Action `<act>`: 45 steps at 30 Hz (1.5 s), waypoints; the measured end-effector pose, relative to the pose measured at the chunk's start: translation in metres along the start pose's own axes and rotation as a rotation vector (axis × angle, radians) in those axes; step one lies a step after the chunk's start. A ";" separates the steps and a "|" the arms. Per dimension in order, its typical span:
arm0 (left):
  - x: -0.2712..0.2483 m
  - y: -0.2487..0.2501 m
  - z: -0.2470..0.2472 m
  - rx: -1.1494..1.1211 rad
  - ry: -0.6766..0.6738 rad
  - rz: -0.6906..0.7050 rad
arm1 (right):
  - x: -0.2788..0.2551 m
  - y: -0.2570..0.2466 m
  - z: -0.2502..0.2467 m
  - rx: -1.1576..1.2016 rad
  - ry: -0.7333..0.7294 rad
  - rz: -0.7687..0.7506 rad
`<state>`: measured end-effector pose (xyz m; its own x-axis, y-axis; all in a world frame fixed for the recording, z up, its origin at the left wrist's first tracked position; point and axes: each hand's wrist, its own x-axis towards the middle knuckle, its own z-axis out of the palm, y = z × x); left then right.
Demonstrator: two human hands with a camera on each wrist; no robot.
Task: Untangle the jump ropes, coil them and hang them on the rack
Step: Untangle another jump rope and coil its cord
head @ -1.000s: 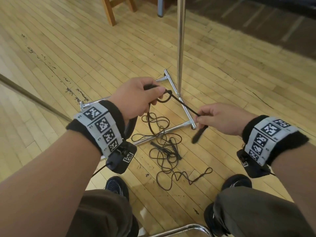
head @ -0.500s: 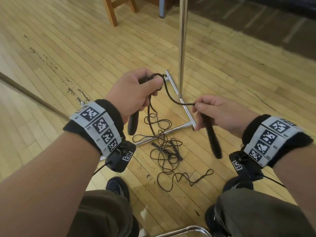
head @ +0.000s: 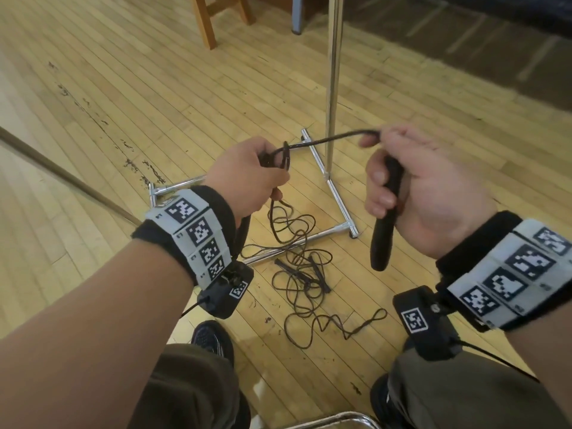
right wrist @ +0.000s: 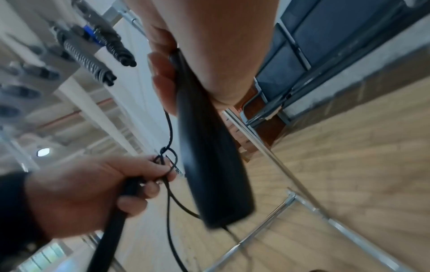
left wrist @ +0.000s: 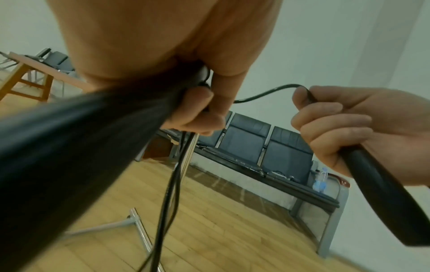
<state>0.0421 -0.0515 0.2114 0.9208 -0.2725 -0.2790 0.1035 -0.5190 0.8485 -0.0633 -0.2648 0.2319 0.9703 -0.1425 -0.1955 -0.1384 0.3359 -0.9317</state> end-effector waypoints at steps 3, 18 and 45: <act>-0.002 0.001 0.005 -0.074 -0.092 0.015 | 0.000 0.012 0.003 -0.319 0.036 0.130; -0.004 0.004 0.013 -0.086 -0.297 -0.106 | 0.000 -0.004 0.008 -0.101 0.143 0.092; -0.010 0.016 0.015 -0.759 -0.205 -0.064 | 0.001 0.005 0.003 -0.931 0.267 0.057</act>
<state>0.0288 -0.0694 0.2205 0.8243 -0.4428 -0.3527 0.4507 0.1364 0.8822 -0.0628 -0.2607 0.2279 0.8961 -0.3940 -0.2044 -0.3972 -0.5061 -0.7656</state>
